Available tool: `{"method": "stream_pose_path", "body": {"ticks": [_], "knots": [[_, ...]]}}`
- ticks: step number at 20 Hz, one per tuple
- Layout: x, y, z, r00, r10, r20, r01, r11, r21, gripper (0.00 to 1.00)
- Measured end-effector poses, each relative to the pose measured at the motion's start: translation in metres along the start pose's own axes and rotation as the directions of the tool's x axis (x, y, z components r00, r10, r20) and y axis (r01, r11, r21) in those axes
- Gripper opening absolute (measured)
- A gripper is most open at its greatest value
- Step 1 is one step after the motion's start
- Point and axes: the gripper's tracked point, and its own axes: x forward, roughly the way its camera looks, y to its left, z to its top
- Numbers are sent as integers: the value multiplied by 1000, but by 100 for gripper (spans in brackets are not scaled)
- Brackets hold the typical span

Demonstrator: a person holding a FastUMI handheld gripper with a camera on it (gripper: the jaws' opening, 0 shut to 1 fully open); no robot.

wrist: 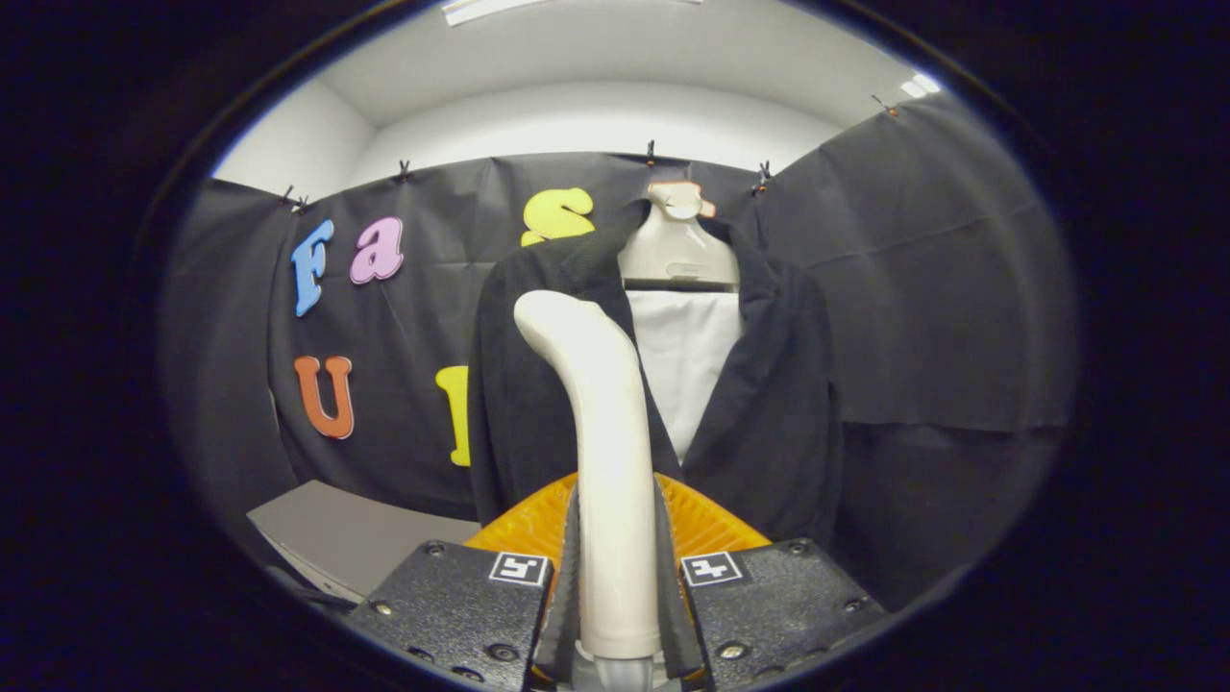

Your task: Iron the clothes twice with a garment steamer, once on the left side and once on the right side.

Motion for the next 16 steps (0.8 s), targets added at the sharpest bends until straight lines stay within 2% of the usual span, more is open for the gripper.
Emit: {"method": "stream_pose_path", "body": {"ticks": [9,16], "knots": [[30,3,-38,995,-24,-93,21,999,-31,37],[30,-3,-60,989,-44,-142,38,998,-41,37]]}}
